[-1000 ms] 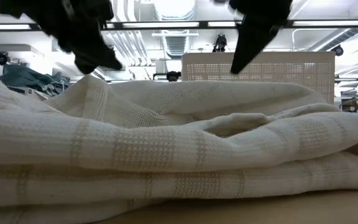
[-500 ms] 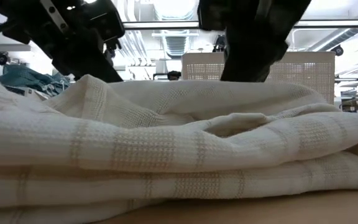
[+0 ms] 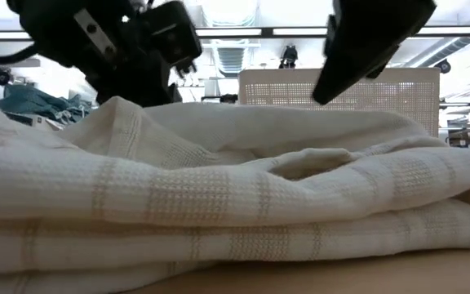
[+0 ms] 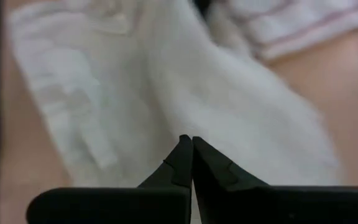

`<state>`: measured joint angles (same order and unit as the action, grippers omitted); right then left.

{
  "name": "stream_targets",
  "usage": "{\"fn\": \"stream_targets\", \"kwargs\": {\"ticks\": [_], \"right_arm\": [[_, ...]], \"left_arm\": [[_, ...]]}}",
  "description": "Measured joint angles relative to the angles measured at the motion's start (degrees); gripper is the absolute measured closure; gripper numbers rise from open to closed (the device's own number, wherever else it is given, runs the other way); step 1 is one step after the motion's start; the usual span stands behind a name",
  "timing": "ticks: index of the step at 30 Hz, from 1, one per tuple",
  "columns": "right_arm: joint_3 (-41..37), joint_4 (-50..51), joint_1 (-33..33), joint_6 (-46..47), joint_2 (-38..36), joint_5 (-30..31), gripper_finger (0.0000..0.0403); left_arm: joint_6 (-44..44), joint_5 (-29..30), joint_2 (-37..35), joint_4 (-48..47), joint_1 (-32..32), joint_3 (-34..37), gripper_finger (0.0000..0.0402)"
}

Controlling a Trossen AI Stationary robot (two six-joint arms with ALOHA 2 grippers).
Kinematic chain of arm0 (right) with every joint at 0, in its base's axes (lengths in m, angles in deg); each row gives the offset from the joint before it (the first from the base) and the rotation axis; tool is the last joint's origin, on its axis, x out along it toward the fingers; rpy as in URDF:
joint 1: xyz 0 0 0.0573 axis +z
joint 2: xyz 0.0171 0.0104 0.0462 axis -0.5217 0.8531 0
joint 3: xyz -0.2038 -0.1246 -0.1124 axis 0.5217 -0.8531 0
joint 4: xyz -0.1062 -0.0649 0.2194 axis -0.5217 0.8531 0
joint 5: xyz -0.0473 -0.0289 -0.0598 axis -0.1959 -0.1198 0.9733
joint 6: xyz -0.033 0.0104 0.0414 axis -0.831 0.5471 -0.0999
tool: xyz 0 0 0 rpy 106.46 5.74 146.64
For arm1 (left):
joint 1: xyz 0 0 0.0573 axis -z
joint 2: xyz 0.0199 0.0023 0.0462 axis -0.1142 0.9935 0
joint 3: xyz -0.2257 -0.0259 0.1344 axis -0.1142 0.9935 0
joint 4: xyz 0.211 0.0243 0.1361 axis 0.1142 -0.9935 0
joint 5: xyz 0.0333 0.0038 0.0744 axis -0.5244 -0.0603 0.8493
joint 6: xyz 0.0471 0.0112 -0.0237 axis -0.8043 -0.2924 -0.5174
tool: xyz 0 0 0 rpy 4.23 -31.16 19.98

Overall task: Fold towel
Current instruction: Fold the light gray patterned towel

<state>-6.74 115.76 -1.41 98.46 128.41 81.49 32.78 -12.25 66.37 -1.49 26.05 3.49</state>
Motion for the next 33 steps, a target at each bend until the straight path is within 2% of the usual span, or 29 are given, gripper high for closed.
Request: {"fn": "stream_targets", "kwargs": {"ticks": [6,11,15,20,26,33], "right_arm": [[1.5,14.9,0.3,6.0,-1.5,7.0,0.0403],[0.6,21.3,-1.2,7.9,-1.6,9.8,0.0403],[-1.5,18.6,-3.0,6.5,-1.6,9.5,0.0403],[-4.1,6.1,-3.6,-0.2,-1.6,4.0,0.0403],[-4.8,-4.2,-3.6,-4.0,-1.6,2.4,0.0401],[-4.5,-6.7,-3.6,-4.3,-1.6,0.9,0.0355]], "left_arm": [[-4.9,-1.8,1.0,0.2,0.1,-4.0,0.0401],[-7.3,-3.7,1.0,0.1,0.1,-5.7,0.0401],[-7.5,-6.3,1.2,0.4,0.4,-5.9,0.0401],[-9.0,-7.7,1.2,1.1,1.5,-5.8,0.0402],[-13.0,-9.8,1.2,5.2,3.4,-5.8,0.0402],[-13.7,-10.3,1.2,5.5,4.5,-5.6,0.0402]]}}
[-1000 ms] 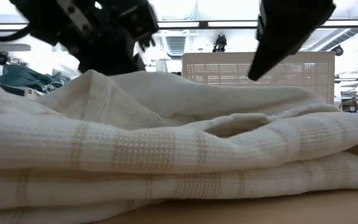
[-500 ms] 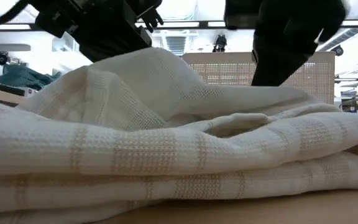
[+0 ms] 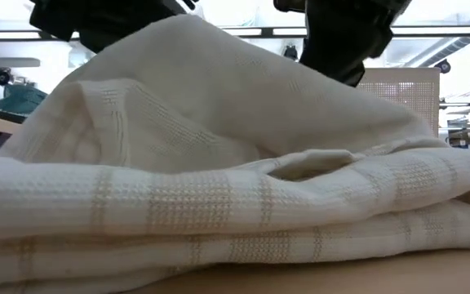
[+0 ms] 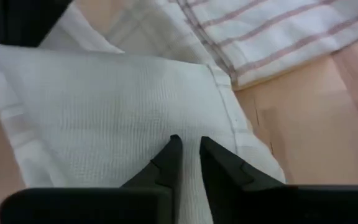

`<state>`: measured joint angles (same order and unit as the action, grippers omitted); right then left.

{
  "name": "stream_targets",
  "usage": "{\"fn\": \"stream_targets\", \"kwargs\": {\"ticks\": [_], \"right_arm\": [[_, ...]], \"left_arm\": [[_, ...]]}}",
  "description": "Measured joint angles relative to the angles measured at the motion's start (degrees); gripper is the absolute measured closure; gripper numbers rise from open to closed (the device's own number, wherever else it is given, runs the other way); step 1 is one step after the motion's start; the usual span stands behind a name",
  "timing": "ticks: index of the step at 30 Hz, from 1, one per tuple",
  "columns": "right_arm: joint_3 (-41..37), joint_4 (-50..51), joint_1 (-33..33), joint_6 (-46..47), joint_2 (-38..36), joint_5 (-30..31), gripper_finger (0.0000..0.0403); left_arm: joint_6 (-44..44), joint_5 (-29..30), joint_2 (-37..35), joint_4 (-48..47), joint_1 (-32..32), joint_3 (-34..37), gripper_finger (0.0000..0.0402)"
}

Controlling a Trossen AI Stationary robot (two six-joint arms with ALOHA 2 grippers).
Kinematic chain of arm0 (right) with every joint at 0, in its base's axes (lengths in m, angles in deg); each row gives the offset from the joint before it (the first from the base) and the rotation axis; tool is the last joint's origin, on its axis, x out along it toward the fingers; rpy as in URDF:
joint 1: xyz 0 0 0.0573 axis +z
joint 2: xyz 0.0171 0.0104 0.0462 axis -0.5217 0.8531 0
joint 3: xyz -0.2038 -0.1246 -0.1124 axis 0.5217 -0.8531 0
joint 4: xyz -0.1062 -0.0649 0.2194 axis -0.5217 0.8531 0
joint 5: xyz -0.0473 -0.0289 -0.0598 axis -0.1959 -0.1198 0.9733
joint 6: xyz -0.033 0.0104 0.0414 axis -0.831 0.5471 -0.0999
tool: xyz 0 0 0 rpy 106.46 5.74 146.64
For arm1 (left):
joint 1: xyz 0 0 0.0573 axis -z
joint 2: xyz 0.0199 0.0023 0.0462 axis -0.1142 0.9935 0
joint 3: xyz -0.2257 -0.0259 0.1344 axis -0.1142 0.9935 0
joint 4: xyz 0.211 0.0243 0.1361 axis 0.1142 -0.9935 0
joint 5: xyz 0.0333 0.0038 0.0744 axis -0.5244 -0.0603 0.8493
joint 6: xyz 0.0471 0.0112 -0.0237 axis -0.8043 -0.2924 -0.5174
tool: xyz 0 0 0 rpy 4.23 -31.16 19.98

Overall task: Fold towel
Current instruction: Fold the light gray patterned towel

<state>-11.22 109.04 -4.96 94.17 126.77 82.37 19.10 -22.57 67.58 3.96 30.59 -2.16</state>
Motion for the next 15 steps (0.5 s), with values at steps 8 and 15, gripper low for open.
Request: {"fn": "stream_targets", "kwargs": {"ticks": [8,15], "right_arm": [[1.4,0.1,0.5,1.1,-2.6,-0.4,0.0294],[1.6,0.0,0.5,1.4,-5.1,0.6,0.0266]], "left_arm": [[-2.0,-1.8,0.0,-0.6,1.9,1.2,0.0402],[-1.1,-2.0,0.0,-1.6,2.3,2.7,0.0402]]}}
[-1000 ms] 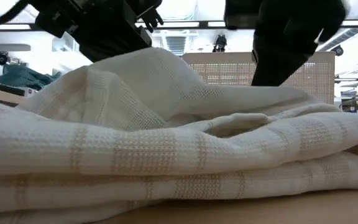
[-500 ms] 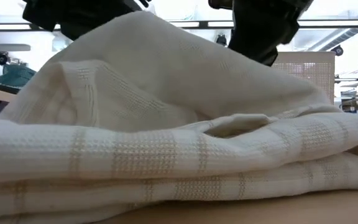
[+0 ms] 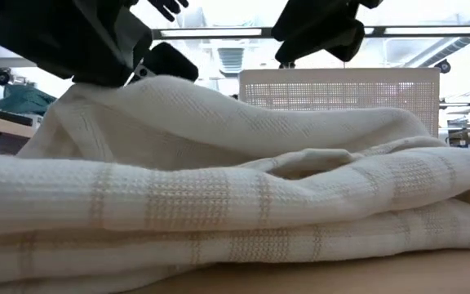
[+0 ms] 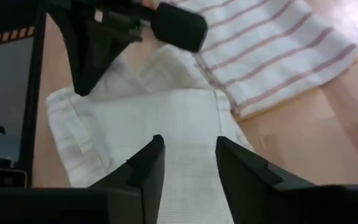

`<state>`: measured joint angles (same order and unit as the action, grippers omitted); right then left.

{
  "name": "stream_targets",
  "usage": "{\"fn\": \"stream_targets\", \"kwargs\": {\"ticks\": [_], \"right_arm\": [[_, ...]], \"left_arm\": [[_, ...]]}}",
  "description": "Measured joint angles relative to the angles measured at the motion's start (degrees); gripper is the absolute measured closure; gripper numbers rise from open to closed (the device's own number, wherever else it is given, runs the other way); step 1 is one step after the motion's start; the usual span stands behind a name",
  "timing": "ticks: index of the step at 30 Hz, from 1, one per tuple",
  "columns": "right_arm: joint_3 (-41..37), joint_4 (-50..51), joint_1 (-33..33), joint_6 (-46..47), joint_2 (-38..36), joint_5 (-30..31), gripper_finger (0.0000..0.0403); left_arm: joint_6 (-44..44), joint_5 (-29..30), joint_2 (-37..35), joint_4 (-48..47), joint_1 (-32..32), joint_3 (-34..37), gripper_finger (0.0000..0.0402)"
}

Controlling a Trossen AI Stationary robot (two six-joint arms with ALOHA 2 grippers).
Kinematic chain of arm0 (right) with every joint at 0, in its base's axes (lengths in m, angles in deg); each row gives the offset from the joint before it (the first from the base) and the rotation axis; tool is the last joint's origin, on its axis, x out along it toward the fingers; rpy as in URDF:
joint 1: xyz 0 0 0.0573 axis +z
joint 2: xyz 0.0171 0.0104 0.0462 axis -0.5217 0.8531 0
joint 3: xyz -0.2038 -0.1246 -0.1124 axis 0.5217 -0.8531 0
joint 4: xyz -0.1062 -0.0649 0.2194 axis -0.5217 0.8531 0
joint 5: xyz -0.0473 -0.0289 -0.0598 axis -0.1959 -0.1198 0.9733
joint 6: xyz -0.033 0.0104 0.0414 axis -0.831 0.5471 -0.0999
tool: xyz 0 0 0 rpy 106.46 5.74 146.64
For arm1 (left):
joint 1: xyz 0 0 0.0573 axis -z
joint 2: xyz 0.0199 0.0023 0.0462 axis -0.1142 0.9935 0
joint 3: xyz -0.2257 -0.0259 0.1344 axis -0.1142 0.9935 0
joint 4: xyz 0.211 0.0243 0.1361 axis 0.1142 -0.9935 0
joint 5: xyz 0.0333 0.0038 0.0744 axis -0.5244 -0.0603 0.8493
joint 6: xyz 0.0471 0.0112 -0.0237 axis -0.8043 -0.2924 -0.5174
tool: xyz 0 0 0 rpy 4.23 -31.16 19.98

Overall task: Fold towel
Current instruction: Fold the light gray patterned towel

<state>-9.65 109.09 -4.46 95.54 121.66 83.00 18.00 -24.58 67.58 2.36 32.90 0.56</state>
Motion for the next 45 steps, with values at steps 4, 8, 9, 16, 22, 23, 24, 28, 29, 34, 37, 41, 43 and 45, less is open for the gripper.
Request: {"fn": "stream_targets", "kwargs": {"ticks": [4,8,9,16,22,23,24,28,29,34,37,41,43,45], "right_arm": [[0.0,0.1,0.0,-0.2,-0.4,2.6,0.0258],[0.0,0.4,0.0,-0.4,-0.4,2.9,0.0253],[-0.1,0.4,0.0,-0.4,-0.4,2.9,0.0251],[-0.3,2.0,0.4,-0.6,-0.4,1.8,0.0243],[-0.4,6.8,2.5,-0.9,-0.2,0.3,0.0238],[-0.5,6.8,2.8,-0.9,0.0,0.3,0.0237],[-0.7,6.8,3.1,-0.9,0.3,0.3,0.0238],[-0.7,6.0,3.3,-1.3,1.9,0.4,0.0237],[-0.7,5.8,3.3,-1.6,2.0,0.5,0.0237],[-0.7,2.2,3.3,-3.3,3.4,0.5,0.0237],[-0.7,0.3,3.1,-3.7,5.1,1.0,0.0241],[-0.7,-1.4,1.8,-4.1,8.3,0.5,0.0242],[-0.6,-1.4,1.4,-4.1,10.0,0.3,0.0238],[-0.5,-1.3,1.1,-5.0,11.6,0.2,0.0235]], "left_arm": [[1.0,-2.3,0.0,-0.6,0.0,0.0,0.0402],[1.3,-4.4,0.0,-1.7,0.6,0.0,0.0402],[1.3,-4.4,0.0,-1.8,0.8,0.0,0.0402],[1.3,-4.0,0.0,-3.4,1.3,0.0,0.0402],[1.3,-2.6,-0.7,-3.9,1.4,0.0,0.0402],[1.3,-2.6,-1.1,-3.9,1.4,-0.1,0.0402],[1.3,-2.6,-1.5,-3.9,1.6,-0.2,0.0402],[1.3,-2.6,-2.8,-2.6,2.4,-0.9,0.0402],[1.3,-2.6,-2.8,-1.6,2.7,-0.9,0.0402],[1.6,-2.6,-2.8,-0.1,3.6,-0.9,0.0402],[2.4,-1.7,-2.8,-0.2,4.0,-0.9,0.0402],[3.6,4.7,-3.5,-2.2,4.2,-0.8,0.0402],[4.7,11.0,-3.7,-3.3,4.0,-0.8,0.0402],[4.6,16.7,-3.7,-3.8,3.9,-0.8,0.0402]]}}
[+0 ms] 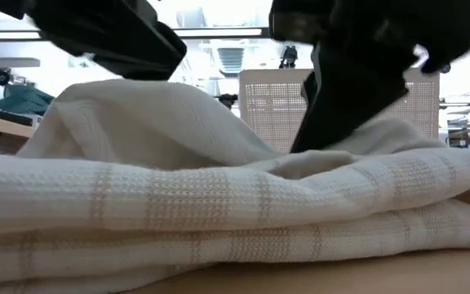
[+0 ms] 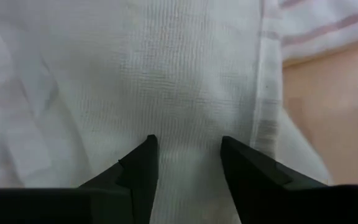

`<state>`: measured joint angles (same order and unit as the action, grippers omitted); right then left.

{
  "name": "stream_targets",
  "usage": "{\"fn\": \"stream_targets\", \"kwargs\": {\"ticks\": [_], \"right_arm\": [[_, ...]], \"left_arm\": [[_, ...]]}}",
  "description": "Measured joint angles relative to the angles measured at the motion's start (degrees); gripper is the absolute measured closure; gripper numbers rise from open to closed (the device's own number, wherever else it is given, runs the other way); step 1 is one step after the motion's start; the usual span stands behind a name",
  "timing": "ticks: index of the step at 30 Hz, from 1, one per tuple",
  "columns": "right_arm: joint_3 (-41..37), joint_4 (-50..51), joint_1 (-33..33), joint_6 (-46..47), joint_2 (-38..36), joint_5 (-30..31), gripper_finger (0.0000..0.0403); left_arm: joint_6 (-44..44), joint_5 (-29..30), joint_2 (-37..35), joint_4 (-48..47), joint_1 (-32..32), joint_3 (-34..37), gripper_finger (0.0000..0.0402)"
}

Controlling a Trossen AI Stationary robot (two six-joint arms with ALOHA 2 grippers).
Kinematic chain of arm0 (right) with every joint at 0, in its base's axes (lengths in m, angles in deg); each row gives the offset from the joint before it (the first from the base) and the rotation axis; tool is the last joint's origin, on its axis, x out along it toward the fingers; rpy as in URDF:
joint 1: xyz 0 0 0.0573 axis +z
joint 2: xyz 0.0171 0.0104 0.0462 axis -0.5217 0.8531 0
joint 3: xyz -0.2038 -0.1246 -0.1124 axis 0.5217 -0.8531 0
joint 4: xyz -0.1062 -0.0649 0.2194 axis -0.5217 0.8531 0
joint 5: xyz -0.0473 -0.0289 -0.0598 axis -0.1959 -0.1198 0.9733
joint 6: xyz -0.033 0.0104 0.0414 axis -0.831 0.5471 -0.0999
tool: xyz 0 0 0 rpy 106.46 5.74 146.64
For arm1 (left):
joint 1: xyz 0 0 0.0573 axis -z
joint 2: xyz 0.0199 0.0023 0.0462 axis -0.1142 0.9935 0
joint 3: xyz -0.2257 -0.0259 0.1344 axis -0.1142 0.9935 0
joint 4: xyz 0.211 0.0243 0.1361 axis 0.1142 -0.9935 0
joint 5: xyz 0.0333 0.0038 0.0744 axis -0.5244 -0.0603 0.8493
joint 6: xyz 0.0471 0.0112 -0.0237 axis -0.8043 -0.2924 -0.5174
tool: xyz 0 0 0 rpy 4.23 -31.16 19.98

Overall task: Fold towel
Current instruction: Fold the light gray patterned towel

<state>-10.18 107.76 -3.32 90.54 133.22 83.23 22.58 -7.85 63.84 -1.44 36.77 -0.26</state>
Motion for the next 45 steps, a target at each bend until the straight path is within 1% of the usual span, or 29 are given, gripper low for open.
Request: {"fn": "stream_targets", "kwargs": {"ticks": [3,5,7,9,10,12,16,21,24,28,30,31,32,36,38,40,45], "right_arm": [[0.0,-0.2,-0.2,-0.1,1.8,0.2,0.0242],[0.1,-1.0,-0.2,-0.8,2.9,0.2,0.0267],[0.2,-2.1,0.0,-2.5,3.6,0.0,0.0312],[0.8,-2.3,0.3,-3.7,3.6,0.0,0.037],[1.1,-2.3,0.6,-4.6,3.6,0.0,0.0386],[2.1,-2.2,1.0,-6.0,3.5,0.3,0.039],[4.9,-2.5,1.7,-9.2,3.5,0.4,0.04],[7.5,-2.2,2.7,-10.1,3.5,0.5,0.0402],[8.6,-1.8,3.9,-10.1,3.5,0.3,0.0402],[9.1,-1.8,5.4,-10.1,3.4,0.1,0.0403],[9.1,-1.3,5.6,-10.1,3.4,-0.5,0.0403],[9.1,-1.0,5.7,-10.1,3.4,-0.9,0.0403],[9.1,-0.8,5.7,-10.1,3.4,-1.3,0.0403],[9.1,2.4,5.8,-10.1,3.5,-5.7,0.0403],[9.1,3.7,6.2,-10.1,3.6,-7.1,0.0403],[9.1,3.6,6.9,-10.1,3.5,-7.1,0.0403],[9.1,3.5,7.8,-8.6,3.3,-5.8,0.0403]], "left_arm": [[-0.7,5.9,0.0,0.0,-0.1,0.0,0.0402],[-0.8,8.2,0.0,-0.1,-0.2,0.0,0.0402],[-0.8,9.6,0.0,-0.1,-0.4,0.0,0.0402],[-0.5,10.4,0.0,-0.2,-0.7,0.0,0.0402],[-0.4,10.6,0.0,-0.6,-0.9,0.0,0.0402],[-0.6,11.7,0.1,-1.6,-1.2,0.2,0.0402],[-2.6,16.2,0.1,-1.9,-2.2,0.7,0.0402],[-3.3,21.5,0.1,-1.9,-4.6,0.7,0.0402],[-3.3,21.9,0.1,-1.8,-7.1,0.7,0.0398],[-3.3,21.6,0.1,-1.8,-10.3,0.6,0.0383],[-3.3,18.9,0.1,-1.8,-11.7,0.1,0.0375],[-3.3,15.7,0.1,-1.6,-12.3,-0.1,0.0371],[-3.3,11.4,0.1,-1.5,-13.0,-0.3,0.0369],[-1.3,-10.4,0.1,-1.9,-14.5,-0.5,0.0365],[0.3,-18.0,0.1,-1.8,-14.3,-0.6,0.0365],[1.7,-21.0,0.1,-1.9,-13.4,-0.6,0.0365],[3.0,-22.6,0.1,-3.0,-9.7,-0.5,0.0365]]}}
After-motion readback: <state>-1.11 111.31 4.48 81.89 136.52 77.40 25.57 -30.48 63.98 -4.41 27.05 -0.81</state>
